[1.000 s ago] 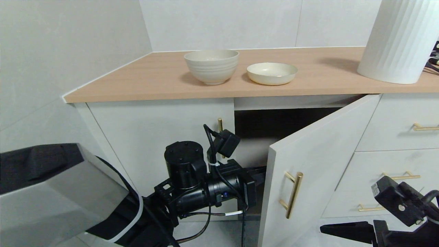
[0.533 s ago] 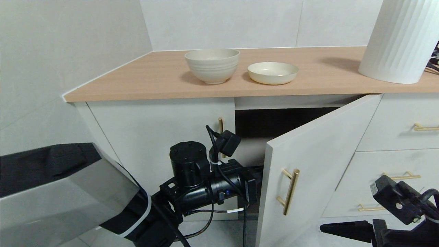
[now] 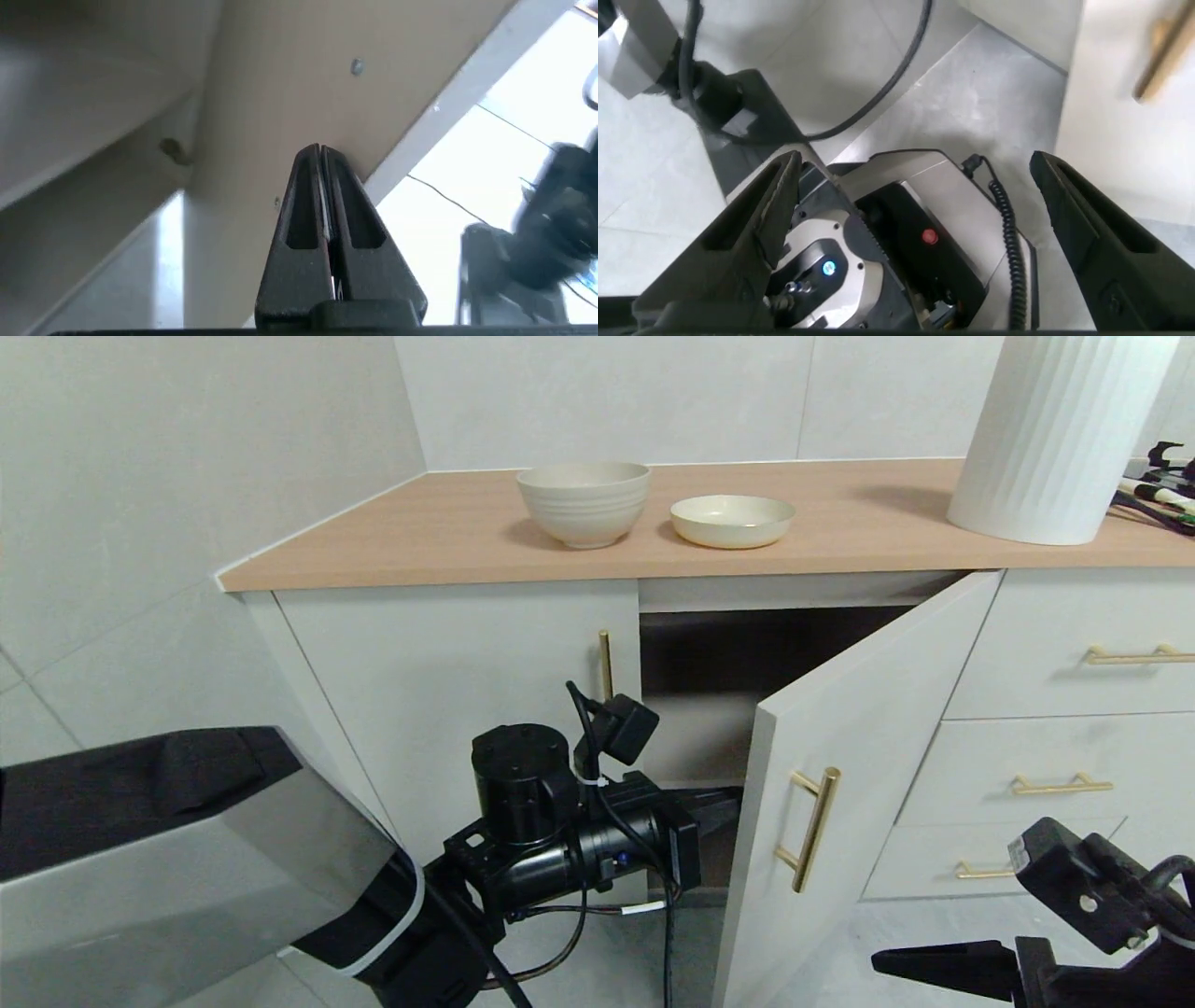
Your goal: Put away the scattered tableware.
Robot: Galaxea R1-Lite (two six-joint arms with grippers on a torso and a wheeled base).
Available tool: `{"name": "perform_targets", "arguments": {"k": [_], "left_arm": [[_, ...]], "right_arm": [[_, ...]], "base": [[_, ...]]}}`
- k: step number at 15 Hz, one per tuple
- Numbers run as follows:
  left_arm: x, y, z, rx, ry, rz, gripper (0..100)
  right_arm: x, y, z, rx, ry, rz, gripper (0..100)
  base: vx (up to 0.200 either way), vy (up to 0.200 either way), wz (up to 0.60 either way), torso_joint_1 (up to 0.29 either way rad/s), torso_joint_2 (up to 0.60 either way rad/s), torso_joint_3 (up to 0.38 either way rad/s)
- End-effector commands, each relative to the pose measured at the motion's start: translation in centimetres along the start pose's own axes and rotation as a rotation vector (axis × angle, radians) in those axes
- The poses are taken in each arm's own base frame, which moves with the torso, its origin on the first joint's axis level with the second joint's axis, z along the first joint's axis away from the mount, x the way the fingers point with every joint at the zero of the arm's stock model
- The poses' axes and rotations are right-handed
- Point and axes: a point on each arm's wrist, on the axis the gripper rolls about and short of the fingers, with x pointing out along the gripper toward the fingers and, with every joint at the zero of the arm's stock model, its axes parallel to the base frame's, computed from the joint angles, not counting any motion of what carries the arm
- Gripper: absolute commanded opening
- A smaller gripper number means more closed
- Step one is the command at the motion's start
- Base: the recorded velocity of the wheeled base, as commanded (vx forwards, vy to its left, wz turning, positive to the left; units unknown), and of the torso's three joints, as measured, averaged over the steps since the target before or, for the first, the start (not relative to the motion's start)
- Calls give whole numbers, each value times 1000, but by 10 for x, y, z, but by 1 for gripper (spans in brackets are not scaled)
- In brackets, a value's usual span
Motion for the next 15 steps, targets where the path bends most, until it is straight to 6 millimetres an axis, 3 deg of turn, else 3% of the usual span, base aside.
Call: {"name": "perform_targets", "arguments": {"k": [1,4,8,12,13,15], "left_arm": [[2,0,1,4,-5,-6,0],[14,0,2,14,-20,-15,0],[46,-20,-7,14,-4,-51,0],[69,-86,-4,41,-14,-234,0],[75,-117,-4,35,23,-299,0],[72,-117,-1,29,24,-289,0]], "right_arm": [[0,1,0,-2,1,5,100],[-1,1,0,-4,-3,7,100],[-8,8,1,-25,-30,40,100],[-43,23,-2,-85,-116,256,100],[-53,22,-3,-99,-135,328,100],[-57,23,-2,-131,-160,339,100]], "base": [[0,0,0,0,0,0],[0,0,0,0,0,0],[0,0,0,0,0,0],[0,0,0,0,0,0],[0,0,0,0,0,0],[0,0,0,0,0,0]]}}
